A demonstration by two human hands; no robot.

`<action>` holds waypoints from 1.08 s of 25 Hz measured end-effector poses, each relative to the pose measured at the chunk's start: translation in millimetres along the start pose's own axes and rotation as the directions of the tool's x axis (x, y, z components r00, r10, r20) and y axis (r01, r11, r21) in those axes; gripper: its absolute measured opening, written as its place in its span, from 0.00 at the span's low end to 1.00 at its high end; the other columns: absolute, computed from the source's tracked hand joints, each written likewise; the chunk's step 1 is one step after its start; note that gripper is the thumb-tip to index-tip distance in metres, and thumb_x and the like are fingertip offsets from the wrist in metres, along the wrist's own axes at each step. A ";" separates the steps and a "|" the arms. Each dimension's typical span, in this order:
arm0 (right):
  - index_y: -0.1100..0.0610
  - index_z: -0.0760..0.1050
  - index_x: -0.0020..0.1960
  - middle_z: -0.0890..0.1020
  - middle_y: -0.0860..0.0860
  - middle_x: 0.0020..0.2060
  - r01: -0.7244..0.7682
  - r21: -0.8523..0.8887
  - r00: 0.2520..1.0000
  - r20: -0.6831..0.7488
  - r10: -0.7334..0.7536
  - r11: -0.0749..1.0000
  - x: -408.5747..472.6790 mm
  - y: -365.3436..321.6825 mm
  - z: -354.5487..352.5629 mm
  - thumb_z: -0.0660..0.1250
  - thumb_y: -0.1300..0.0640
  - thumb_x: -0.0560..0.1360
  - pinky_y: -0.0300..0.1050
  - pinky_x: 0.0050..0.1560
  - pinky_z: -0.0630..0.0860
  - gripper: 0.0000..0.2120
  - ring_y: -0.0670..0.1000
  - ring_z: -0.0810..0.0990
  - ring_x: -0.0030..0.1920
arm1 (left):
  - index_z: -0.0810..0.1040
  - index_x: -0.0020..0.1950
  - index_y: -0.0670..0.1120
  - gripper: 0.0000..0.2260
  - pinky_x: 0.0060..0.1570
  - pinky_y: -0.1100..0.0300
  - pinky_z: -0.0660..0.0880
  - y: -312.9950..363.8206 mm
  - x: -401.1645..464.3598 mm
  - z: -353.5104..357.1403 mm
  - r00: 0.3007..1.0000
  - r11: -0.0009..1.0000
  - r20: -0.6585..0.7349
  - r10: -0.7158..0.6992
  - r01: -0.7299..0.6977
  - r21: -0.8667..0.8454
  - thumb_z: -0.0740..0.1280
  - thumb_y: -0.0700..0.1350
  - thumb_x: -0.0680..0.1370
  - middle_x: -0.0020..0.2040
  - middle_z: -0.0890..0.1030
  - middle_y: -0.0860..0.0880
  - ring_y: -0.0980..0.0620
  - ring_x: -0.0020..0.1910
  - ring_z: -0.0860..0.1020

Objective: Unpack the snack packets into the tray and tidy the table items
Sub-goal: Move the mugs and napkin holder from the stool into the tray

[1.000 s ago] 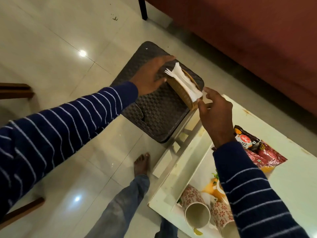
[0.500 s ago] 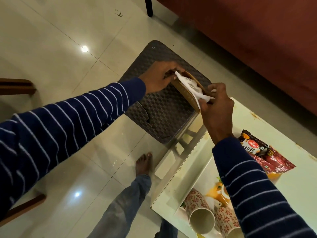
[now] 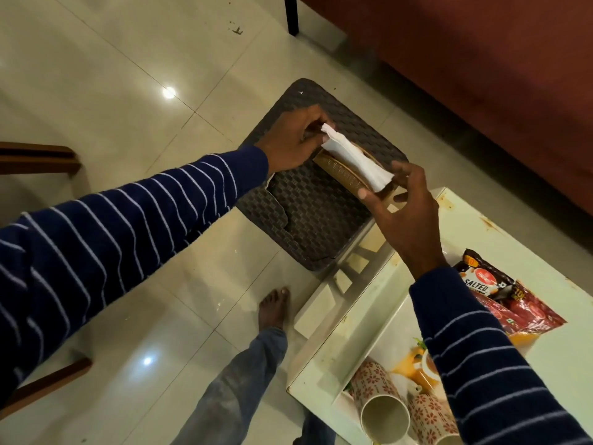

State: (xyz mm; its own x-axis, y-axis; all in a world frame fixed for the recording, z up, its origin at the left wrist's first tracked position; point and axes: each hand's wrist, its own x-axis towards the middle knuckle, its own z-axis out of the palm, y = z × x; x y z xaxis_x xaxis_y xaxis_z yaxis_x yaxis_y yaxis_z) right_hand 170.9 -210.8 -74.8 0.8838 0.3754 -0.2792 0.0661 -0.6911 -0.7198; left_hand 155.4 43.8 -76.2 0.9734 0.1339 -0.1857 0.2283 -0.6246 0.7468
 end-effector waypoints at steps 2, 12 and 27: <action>0.45 0.61 0.71 0.73 0.53 0.68 -0.068 -0.082 0.995 0.061 0.074 0.994 0.5 8.2 0.9 0.73 0.41 0.71 0.54 0.58 0.78 0.34 0.56 0.75 0.62 | 0.74 0.63 0.37 0.11 0.53 0.66 0.77 -3.2 -2.5 2.9 1.000 0.998 -0.015 -0.023 0.023 -0.051 0.64 0.39 0.82 0.61 0.80 0.41 0.48 0.60 0.78; 0.55 0.74 0.66 0.80 0.48 0.58 -0.148 0.168 0.985 0.108 0.131 0.975 -2.6 9.7 -10.3 0.71 0.51 0.76 0.39 0.53 0.76 0.21 0.50 0.79 0.57 | 0.72 0.66 0.41 0.13 0.56 0.56 0.79 3.8 12.6 3.8 0.913 0.931 -0.250 -0.324 0.260 -0.257 0.61 0.43 0.83 0.64 0.78 0.44 0.48 0.61 0.77; 0.52 0.71 0.72 0.80 0.51 0.62 -0.245 0.329 0.961 0.209 0.182 0.912 -51.1 53.0 -58.1 0.64 0.47 0.80 0.59 0.60 0.79 0.22 0.54 0.80 0.60 | 0.76 0.66 0.44 0.21 0.53 0.57 0.78 22.4 -26.0 67.4 0.944 0.999 -0.328 -0.035 0.020 -0.049 0.59 0.56 0.81 0.64 0.77 0.44 0.52 0.60 0.76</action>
State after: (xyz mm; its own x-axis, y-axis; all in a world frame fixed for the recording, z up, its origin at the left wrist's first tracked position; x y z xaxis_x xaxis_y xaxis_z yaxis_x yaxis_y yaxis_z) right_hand 156.2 -302.6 -61.8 0.7642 0.3639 -0.5324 -0.3084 -0.5188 -0.7973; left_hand 134.1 -25.5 -97.7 0.9161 0.4008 0.0084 0.2481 -0.5833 0.7735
